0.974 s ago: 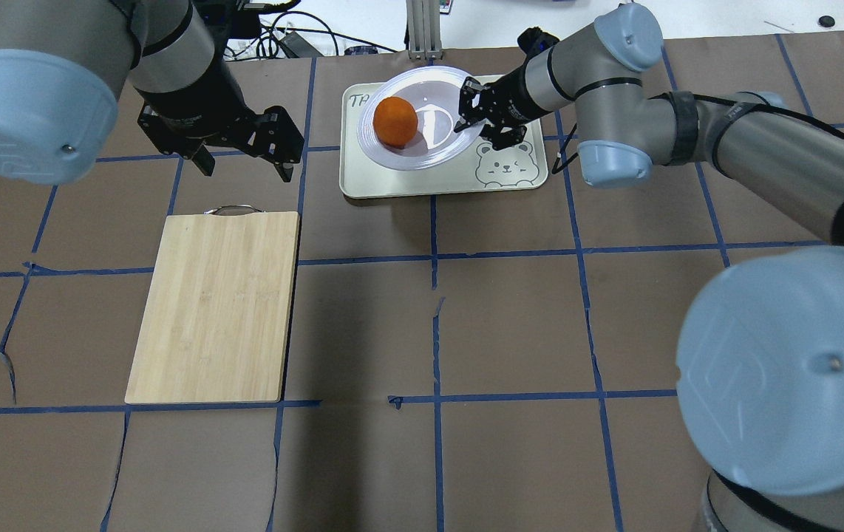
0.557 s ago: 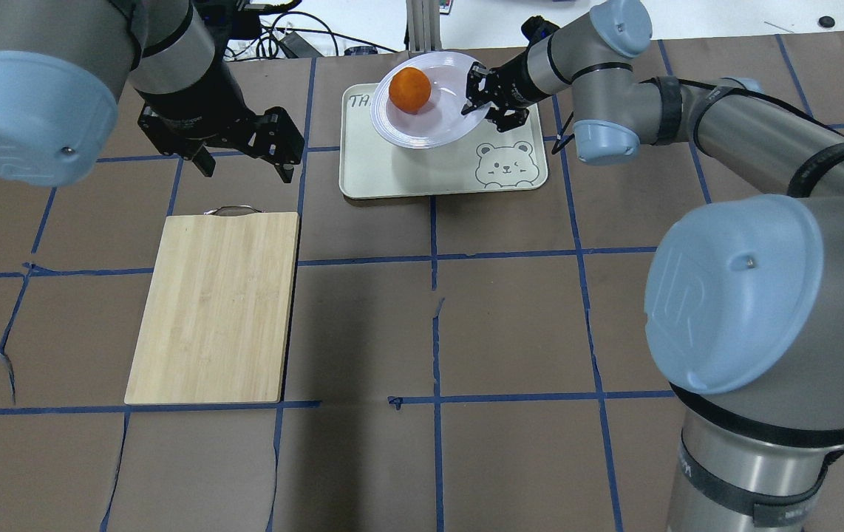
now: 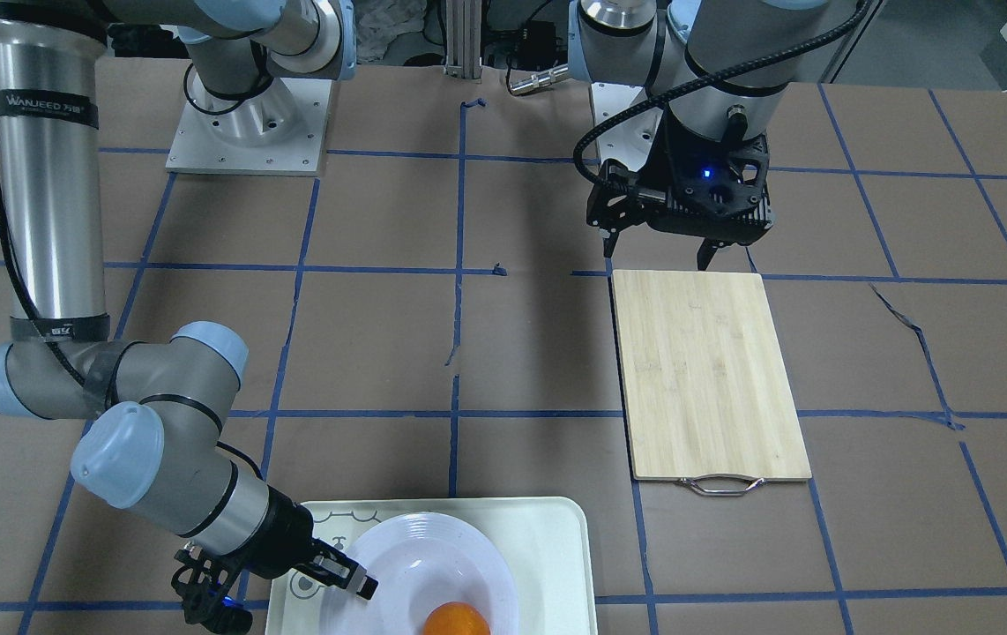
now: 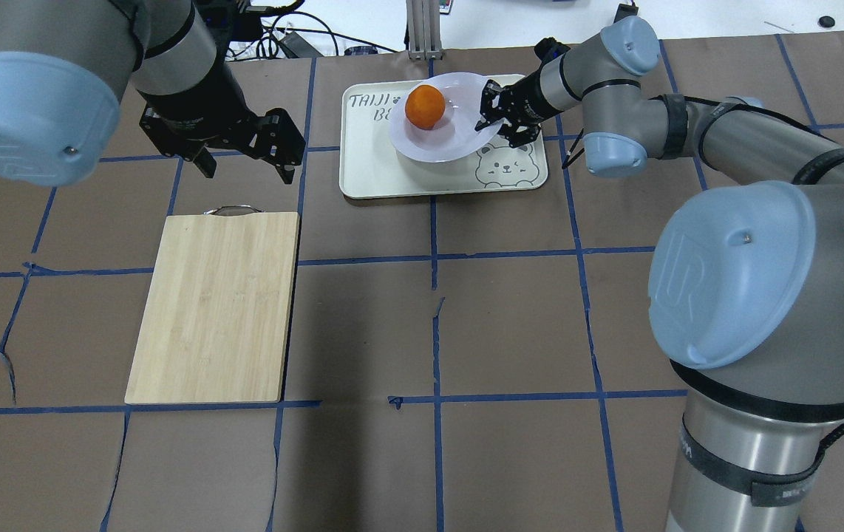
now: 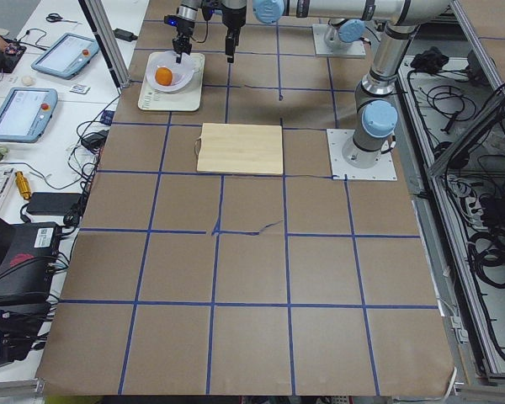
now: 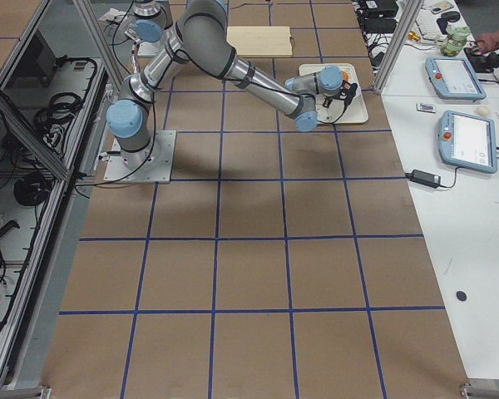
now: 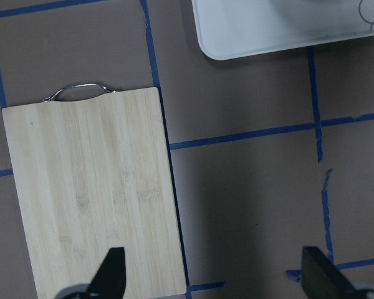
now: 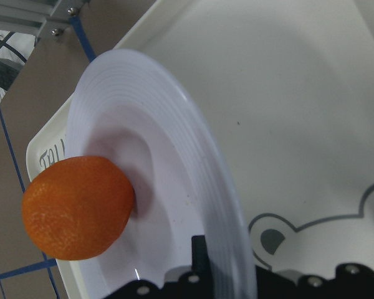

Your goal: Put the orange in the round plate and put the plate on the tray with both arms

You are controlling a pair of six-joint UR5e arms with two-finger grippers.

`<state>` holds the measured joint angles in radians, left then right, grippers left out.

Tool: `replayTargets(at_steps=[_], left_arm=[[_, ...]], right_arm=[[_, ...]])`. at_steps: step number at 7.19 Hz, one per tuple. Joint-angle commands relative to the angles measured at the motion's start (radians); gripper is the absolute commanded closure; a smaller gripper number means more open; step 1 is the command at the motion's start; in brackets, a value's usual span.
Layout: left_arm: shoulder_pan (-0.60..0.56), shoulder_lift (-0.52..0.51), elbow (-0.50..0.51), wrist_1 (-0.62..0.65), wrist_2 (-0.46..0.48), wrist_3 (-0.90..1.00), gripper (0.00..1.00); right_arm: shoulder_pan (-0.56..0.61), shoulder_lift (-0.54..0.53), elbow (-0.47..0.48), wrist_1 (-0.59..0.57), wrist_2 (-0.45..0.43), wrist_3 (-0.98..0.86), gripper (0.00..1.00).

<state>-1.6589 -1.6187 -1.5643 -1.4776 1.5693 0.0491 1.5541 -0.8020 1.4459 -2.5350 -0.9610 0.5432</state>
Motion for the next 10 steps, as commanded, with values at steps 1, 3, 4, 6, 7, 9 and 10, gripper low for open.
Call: replayTargets(at_steps=[1,3,4,6,7,9,10], left_arm=[[0.001,-0.003,0.0,0.0,0.0,0.0,0.0],[-0.001,-0.003,0.0,0.0,0.0,0.0,0.0],[-0.001,-0.004,0.0,-0.001,-0.002,0.0,0.0],[0.001,-0.004,0.0,0.0,-0.002,0.0,0.0],[0.001,-0.004,0.0,0.0,-0.002,0.0,0.0],[0.001,-0.004,0.0,0.0,-0.003,0.0,0.0],[0.001,-0.006,0.0,-0.001,-0.003,0.0,0.0]], right_arm=[[-0.002,-0.008,0.005,-0.002,-0.014,0.001,0.42],[-0.012,-0.07,0.008,0.018,-0.237,-0.062,0.24],[-0.02,-0.121,0.005,0.095,-0.324,-0.186,0.2],[-0.026,-0.25,-0.001,0.295,-0.538,-0.416,0.17],[-0.025,-0.311,-0.012,0.409,-0.545,-0.428,0.14],[-0.006,-0.495,-0.012,0.772,-0.584,-0.478,0.09],[-0.005,-0.588,-0.009,0.876,-0.584,-0.509,0.0]])
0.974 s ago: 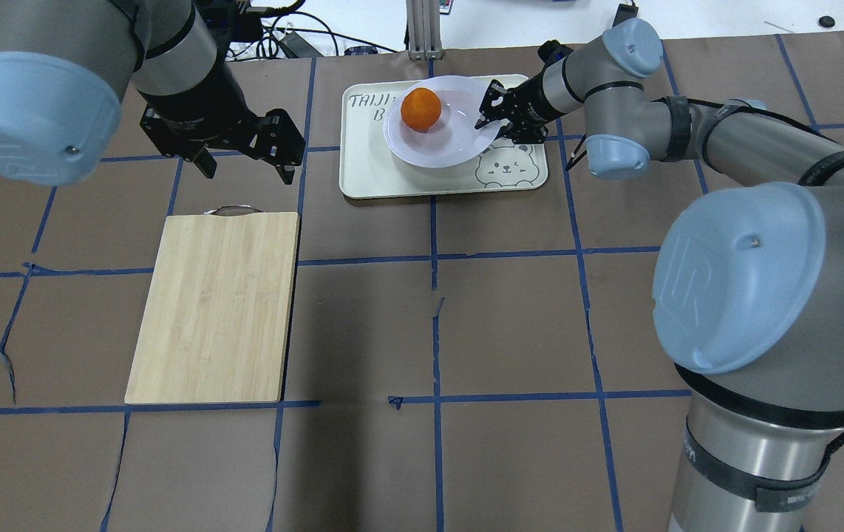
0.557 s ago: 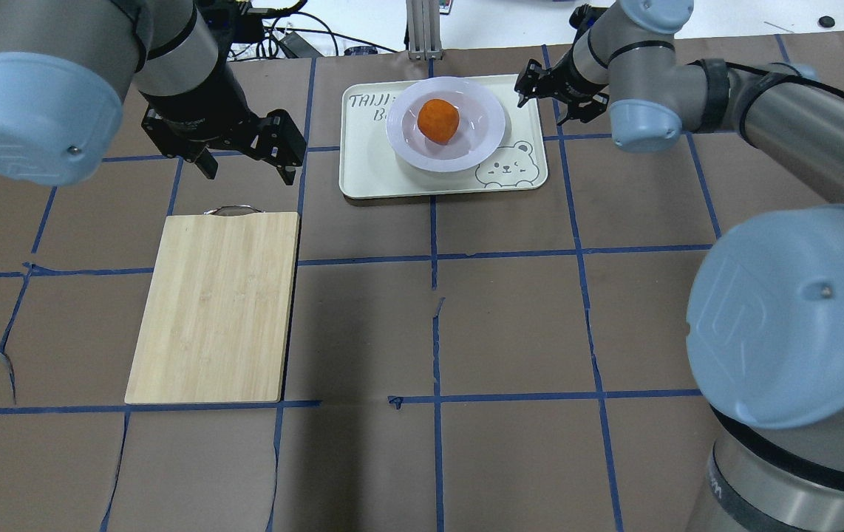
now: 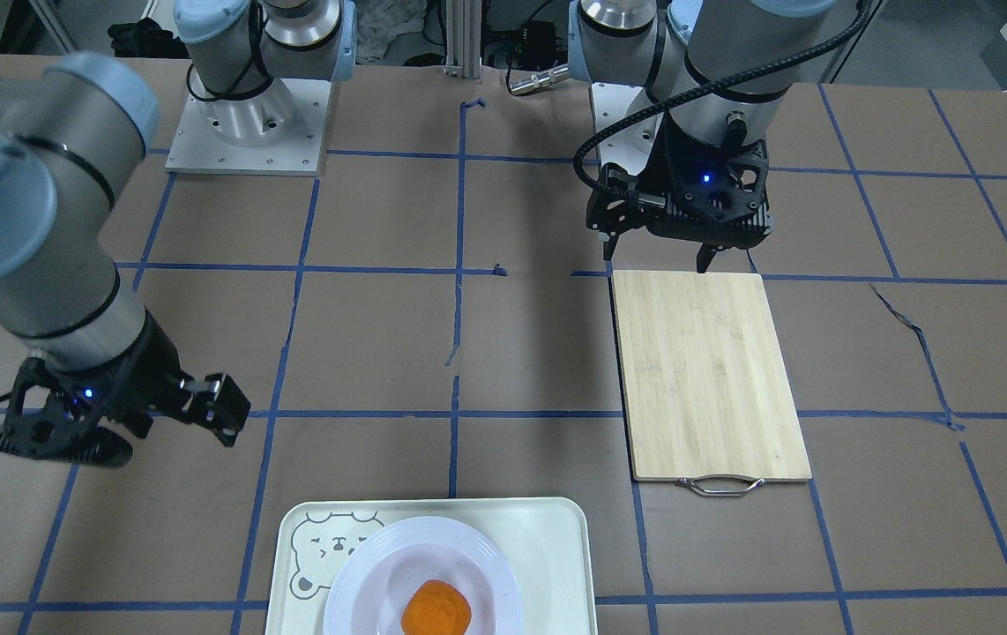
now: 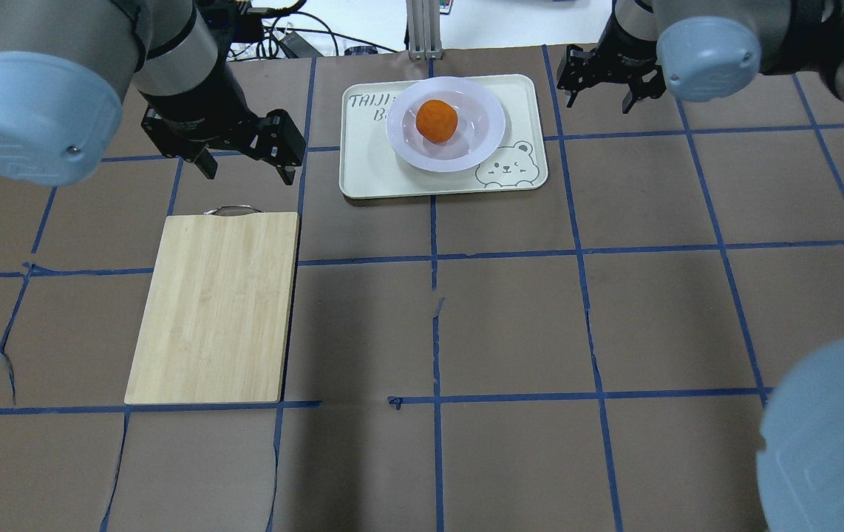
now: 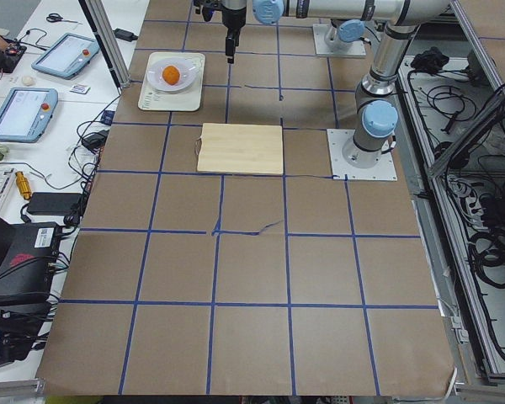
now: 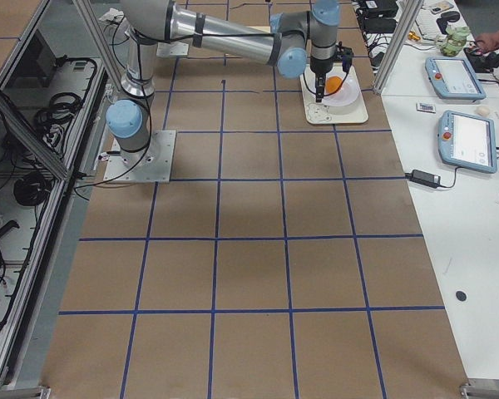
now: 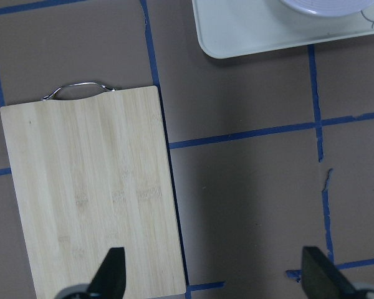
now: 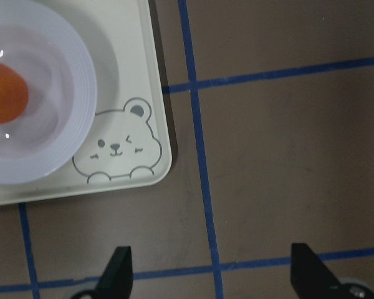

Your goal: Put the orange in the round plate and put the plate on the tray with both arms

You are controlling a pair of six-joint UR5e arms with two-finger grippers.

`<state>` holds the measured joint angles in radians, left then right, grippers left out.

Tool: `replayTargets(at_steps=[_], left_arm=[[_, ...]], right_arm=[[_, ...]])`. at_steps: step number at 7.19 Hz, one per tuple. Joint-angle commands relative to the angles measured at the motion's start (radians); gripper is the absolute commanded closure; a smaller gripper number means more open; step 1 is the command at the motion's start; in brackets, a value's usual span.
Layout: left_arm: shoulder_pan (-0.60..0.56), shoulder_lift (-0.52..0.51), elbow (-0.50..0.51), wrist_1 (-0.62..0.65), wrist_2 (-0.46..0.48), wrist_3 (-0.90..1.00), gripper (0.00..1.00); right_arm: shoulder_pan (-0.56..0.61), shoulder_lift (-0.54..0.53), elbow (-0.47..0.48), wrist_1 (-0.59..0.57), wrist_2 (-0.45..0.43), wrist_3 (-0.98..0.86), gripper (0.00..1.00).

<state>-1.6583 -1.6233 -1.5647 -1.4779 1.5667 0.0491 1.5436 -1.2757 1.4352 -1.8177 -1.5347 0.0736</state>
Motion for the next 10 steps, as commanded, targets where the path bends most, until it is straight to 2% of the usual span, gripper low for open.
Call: replayTargets(at_steps=[1,2,5,6,10], left_arm=[[-0.001,-0.001,0.0,-0.001,-0.001,0.0,0.0],[0.0,-0.001,0.0,0.001,0.001,0.0,0.0],[-0.001,-0.001,0.0,0.001,-0.001,0.0,0.0],[0.0,-0.001,0.0,0.001,-0.001,0.0,0.0],[0.0,-0.001,0.0,-0.001,0.001,-0.002,0.0]], right_arm=[[0.006,-0.198,0.005,0.257,-0.012,-0.043,0.0],[0.016,-0.253,0.007,0.346,-0.002,-0.063,0.0],[0.032,-0.258,0.03,0.322,-0.018,-0.061,0.0],[0.035,-0.258,0.034,0.324,-0.083,-0.064,0.0],[0.035,-0.258,0.033,0.322,-0.088,-0.051,0.0]])
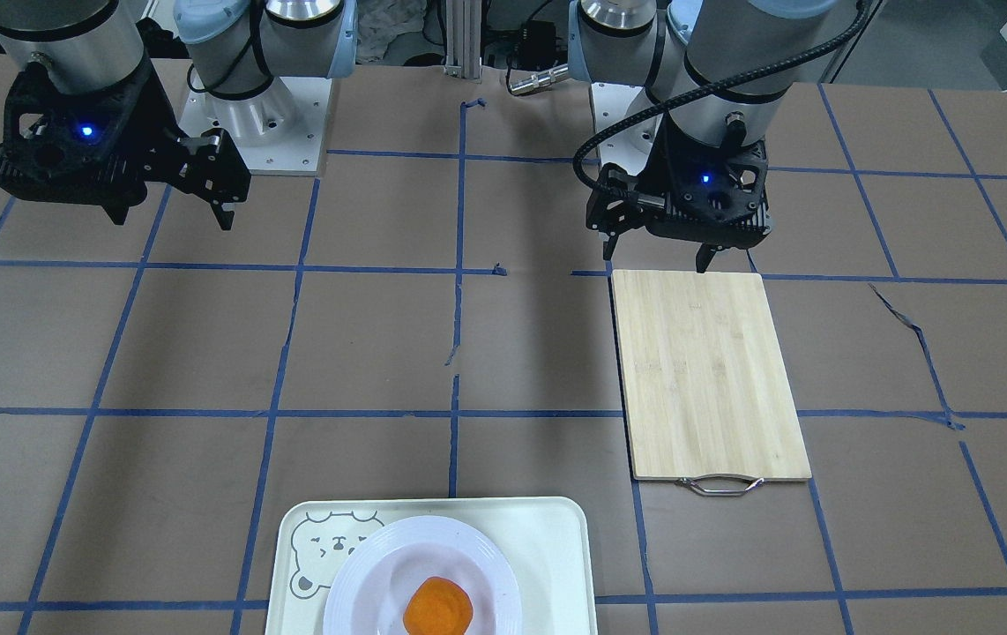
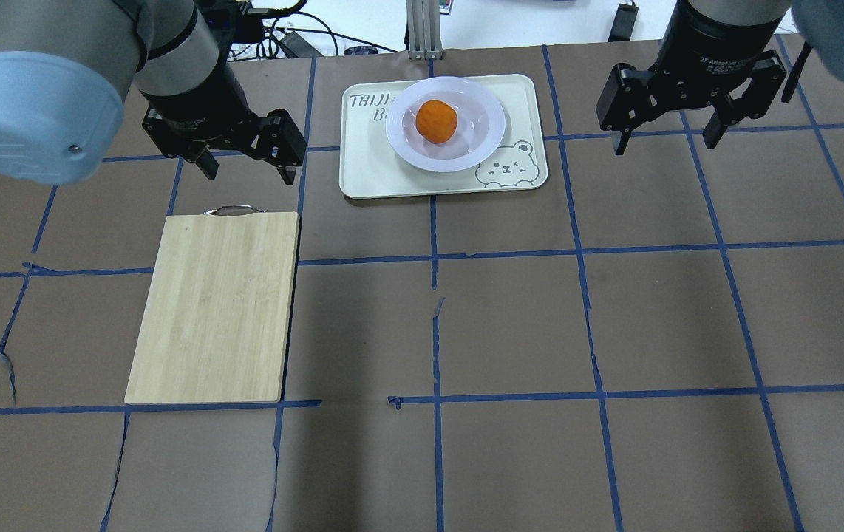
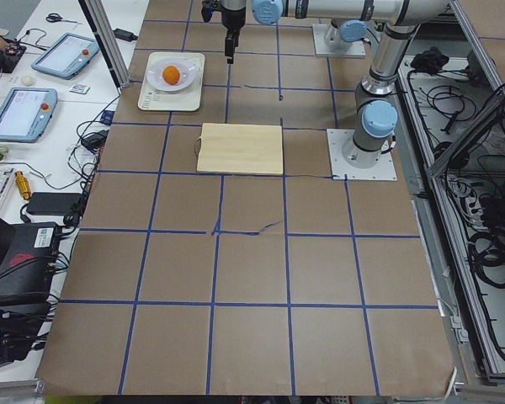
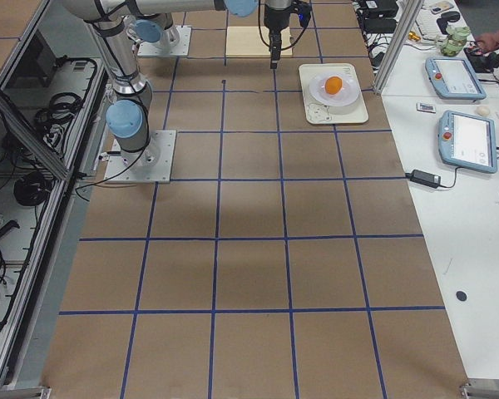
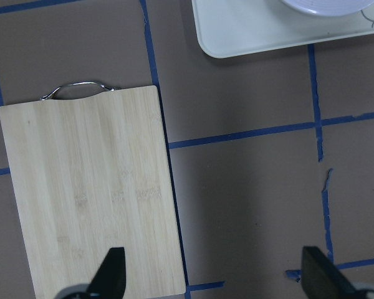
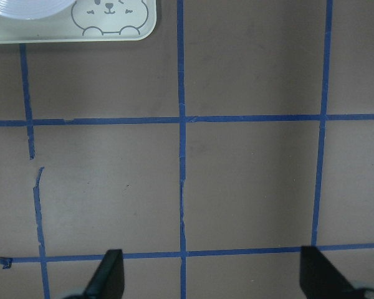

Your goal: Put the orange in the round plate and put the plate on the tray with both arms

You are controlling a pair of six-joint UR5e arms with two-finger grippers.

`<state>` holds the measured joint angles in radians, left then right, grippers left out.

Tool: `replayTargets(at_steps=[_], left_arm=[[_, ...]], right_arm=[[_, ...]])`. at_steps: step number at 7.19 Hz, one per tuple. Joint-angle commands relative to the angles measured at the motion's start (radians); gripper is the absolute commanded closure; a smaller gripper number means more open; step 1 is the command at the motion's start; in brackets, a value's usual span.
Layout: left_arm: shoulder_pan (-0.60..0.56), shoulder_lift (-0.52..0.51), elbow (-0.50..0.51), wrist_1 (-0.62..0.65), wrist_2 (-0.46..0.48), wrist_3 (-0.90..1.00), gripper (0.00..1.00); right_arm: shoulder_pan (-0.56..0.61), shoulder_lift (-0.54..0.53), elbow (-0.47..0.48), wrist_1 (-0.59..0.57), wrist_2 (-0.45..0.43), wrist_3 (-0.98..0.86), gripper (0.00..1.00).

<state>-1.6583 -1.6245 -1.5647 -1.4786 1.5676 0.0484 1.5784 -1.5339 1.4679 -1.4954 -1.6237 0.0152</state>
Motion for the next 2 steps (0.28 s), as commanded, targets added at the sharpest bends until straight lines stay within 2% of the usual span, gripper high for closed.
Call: replayTargets(at_steps=[1,2], left_arm=[[0.0,0.0,0.0,0.001,0.0,-0.001,0.0],[0.0,0.0,0.0,0.001,-0.001,-0.001,0.0]], right_arm=[[0.0,0.0,0.0,0.0,0.004,0.009,0.0],[0.0,0.0,0.002,0.0,0.005,0.011,0.0]])
